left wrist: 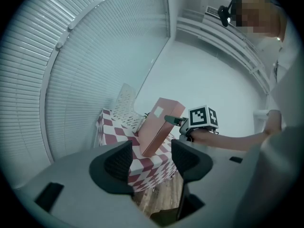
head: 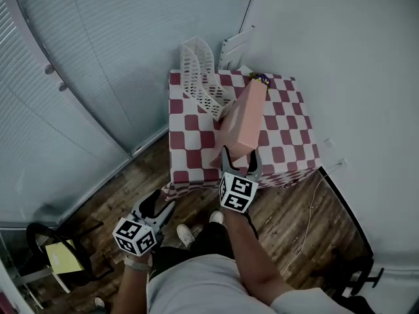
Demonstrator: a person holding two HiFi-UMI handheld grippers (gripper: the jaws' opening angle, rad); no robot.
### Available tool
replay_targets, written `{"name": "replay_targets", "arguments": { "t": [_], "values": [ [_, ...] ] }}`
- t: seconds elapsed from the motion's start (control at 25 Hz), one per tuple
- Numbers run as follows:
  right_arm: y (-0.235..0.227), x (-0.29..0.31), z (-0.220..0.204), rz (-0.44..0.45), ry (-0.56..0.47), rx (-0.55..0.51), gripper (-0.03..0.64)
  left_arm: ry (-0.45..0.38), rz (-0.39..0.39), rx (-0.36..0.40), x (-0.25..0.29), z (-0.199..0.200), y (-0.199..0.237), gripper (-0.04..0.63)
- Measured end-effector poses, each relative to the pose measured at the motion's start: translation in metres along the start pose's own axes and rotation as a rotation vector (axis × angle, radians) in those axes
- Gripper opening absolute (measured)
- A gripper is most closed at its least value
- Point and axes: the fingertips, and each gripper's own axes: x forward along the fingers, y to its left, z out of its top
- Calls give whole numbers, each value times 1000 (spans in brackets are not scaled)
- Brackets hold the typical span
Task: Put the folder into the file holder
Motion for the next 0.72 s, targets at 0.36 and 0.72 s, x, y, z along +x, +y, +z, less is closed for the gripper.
{"name": "replay_targets", "arguments": {
  "t": [0.36, 0.72],
  "values": [
    [27, 11, -7, 25, 10, 107, 388, 15, 22, -20, -6, -13, -2, 249],
    [20, 49, -37, -43, 68, 96, 388, 44, 61, -13, -12, -22, 6, 249]
  ]
}}
